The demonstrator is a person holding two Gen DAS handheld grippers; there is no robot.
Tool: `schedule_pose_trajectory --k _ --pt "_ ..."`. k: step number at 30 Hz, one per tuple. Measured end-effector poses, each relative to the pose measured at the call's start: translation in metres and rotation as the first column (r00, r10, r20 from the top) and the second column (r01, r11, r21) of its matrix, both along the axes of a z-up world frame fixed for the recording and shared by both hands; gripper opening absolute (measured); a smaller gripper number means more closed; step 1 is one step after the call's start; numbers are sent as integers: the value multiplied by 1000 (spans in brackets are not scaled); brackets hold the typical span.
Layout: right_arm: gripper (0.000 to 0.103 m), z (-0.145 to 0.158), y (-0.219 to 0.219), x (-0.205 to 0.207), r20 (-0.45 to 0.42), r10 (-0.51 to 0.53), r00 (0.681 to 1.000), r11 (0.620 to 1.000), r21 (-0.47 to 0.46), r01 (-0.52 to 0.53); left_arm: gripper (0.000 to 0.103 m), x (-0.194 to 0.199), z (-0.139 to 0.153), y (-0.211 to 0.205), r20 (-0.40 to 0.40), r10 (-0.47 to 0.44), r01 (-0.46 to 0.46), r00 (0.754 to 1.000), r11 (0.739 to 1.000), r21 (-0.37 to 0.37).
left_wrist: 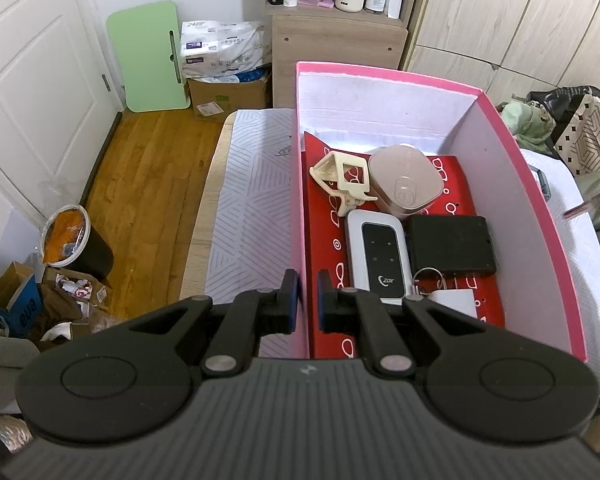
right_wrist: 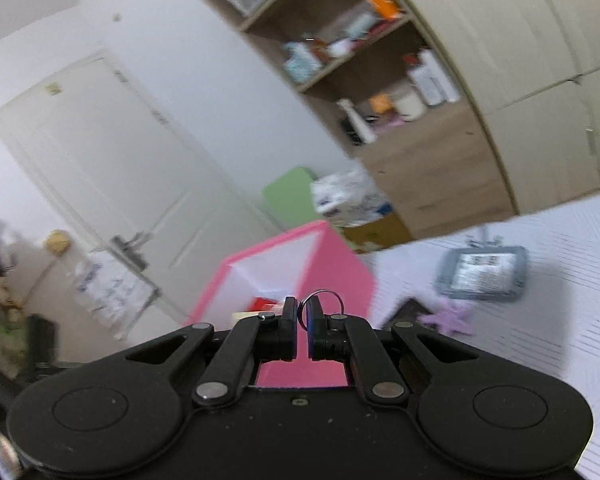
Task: Organize rigid objects
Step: 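Grasp the key ring with keys with the right gripper, then carry the keys into the box onto the black power bank and release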
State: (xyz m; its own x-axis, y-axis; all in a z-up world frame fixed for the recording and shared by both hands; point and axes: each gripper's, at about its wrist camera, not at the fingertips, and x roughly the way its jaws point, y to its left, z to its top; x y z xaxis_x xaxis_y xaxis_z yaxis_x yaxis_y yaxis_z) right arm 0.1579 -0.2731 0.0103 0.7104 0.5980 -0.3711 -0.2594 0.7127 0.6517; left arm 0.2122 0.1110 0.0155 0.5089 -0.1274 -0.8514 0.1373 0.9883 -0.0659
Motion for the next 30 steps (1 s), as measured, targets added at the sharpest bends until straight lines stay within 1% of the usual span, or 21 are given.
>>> schedule_pose_trajectory --k 6,10,13,19,26,30 --pt "7 28 22 -6 60 96 994 995 -37 -94 7 0 -1 0 1 -9 9 1000 1000 11" --pt "7 38 39 -9 84 180 980 983 -58 -176 7 4 0 4 -20 -2 2 1000 1000 -18" --pt "7 37 52 -5 65 242 968 969 -68 -238 7 3 -1 2 -17 -1 0 1000 1000 -10" --pt "7 34 84 3 29 323 946 939 -138 -316 7 2 0 -6 -16 -13 13 1000 999 34" --pt "7 22 114 20 -22 370 929 910 -189 -368 7 1 0 -8 -13 -15 15 1000 999 47" --pt "7 12 123 40 -70 355 932 902 -236 -361 7 1 1 -10 -17 -16 17 1000 998 56"
